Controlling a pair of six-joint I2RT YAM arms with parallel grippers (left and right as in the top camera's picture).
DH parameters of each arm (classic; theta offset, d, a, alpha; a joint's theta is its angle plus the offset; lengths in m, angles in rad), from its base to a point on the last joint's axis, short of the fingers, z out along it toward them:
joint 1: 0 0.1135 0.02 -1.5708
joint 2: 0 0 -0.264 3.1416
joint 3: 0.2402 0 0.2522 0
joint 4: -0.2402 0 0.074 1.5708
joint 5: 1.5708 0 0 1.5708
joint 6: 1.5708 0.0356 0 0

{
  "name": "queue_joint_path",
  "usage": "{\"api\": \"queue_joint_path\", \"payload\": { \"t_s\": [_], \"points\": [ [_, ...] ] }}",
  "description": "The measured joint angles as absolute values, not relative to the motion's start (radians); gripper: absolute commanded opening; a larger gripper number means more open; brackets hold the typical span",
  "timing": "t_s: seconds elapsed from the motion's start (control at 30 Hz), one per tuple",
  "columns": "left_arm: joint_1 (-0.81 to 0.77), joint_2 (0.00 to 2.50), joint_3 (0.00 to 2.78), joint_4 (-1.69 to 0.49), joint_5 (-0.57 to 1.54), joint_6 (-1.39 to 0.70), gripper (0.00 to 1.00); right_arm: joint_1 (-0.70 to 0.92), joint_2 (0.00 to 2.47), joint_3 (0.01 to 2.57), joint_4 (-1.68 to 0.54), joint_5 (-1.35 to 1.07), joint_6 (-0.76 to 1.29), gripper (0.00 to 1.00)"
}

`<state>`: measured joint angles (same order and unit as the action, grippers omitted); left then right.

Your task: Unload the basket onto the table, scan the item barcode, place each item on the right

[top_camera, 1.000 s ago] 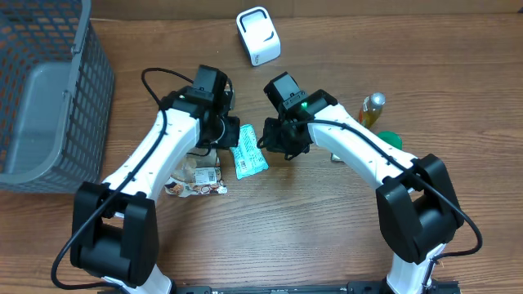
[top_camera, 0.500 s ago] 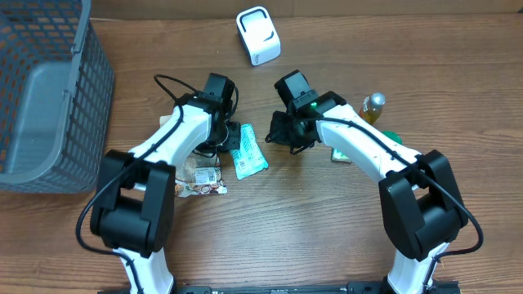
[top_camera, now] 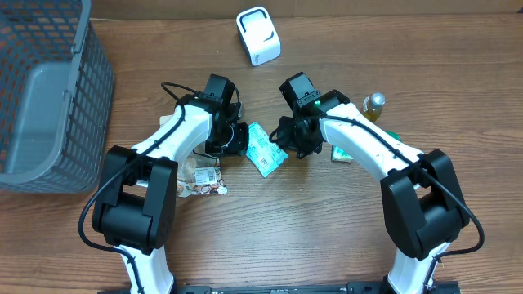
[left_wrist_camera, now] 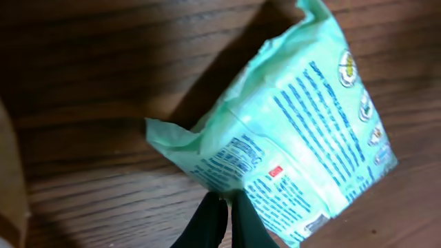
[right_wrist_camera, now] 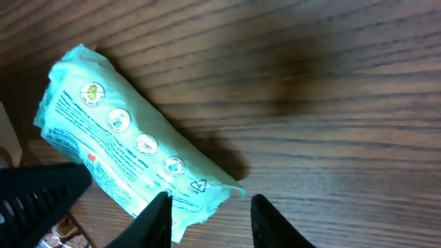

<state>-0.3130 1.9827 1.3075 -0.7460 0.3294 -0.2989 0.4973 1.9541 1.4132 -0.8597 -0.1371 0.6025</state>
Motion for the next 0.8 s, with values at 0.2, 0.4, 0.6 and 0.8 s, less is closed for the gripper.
{"api": "queue_joint_path", "payload": {
  "t_s": [0.2,0.4,0.6,0.8],
  "points": [
    [-0.313,1.983,1.308,-0.747,0.340,-0.285,0.04,0.485,1.954,1.413,-0.820,-0.107,0.604,0.28],
    [-0.315,1.983,1.308,-0.774,0.323,-0.284,0.04,0.456,1.954,1.411,-0.791,-0.090,0.603,0.27],
    [-0.315,1.985,1.329,-0.920,0.225,-0.284,0.04,0.452,1.954,1.382,-0.757,-0.089,0.602,0.22],
    [-0.315,1.985,1.346,-0.909,0.175,-0.284,0.04,0.452,1.954,1.343,-0.690,-0.089,0.603,0.17]
  ]
}}
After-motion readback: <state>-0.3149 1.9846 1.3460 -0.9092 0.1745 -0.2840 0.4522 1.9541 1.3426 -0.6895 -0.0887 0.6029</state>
